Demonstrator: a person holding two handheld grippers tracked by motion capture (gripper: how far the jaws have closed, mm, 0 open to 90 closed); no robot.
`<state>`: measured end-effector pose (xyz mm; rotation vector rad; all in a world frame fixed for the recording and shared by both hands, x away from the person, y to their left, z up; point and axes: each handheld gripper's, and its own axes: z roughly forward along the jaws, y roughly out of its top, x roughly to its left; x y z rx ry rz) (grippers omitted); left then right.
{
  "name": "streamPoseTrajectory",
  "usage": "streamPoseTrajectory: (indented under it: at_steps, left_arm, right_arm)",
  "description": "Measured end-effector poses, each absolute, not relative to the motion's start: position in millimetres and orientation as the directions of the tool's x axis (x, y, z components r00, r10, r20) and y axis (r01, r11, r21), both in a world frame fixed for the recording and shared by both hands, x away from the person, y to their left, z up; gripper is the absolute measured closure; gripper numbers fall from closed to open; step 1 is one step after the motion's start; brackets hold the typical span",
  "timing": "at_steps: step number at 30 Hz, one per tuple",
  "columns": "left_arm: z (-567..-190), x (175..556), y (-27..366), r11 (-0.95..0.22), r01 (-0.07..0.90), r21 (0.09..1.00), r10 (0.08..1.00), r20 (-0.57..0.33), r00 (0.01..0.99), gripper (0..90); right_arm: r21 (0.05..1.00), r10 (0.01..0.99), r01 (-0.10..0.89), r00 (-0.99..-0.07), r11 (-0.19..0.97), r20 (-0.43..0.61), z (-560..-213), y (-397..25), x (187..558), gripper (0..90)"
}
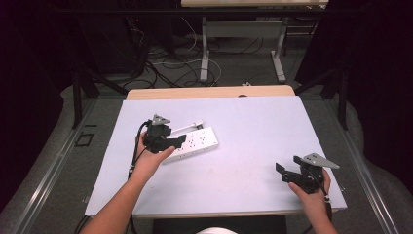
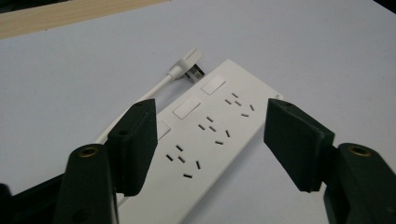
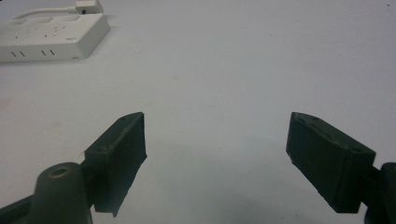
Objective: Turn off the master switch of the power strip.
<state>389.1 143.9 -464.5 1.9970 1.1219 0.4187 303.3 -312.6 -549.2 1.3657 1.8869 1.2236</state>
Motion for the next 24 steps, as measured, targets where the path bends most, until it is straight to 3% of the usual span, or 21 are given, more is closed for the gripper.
streamPoseTrajectory:
  at_steps: [10,15,24]
  left_arm:
    - [-459,377,141,-0.330,0.496,0.803,0.802,-0.038,0.595,28.8]
    - [-456,371,142,-0.304,0.518,0.799,0.802,-0.079,0.592,28.0]
    - [-453,360,143,-0.277,0.528,0.802,0.776,-0.137,0.616,9.9]
  right_arm:
    - [0.879,0.922,0.468,-0.373,0.088,0.107,-549,-313,303,19.1]
    - [0.878,0.922,0.471,-0.370,0.086,0.109,-549,-313,303,19.1]
    - [0.878,0.925,0.472,-0.363,0.081,0.110,-548,-313,303,19.2]
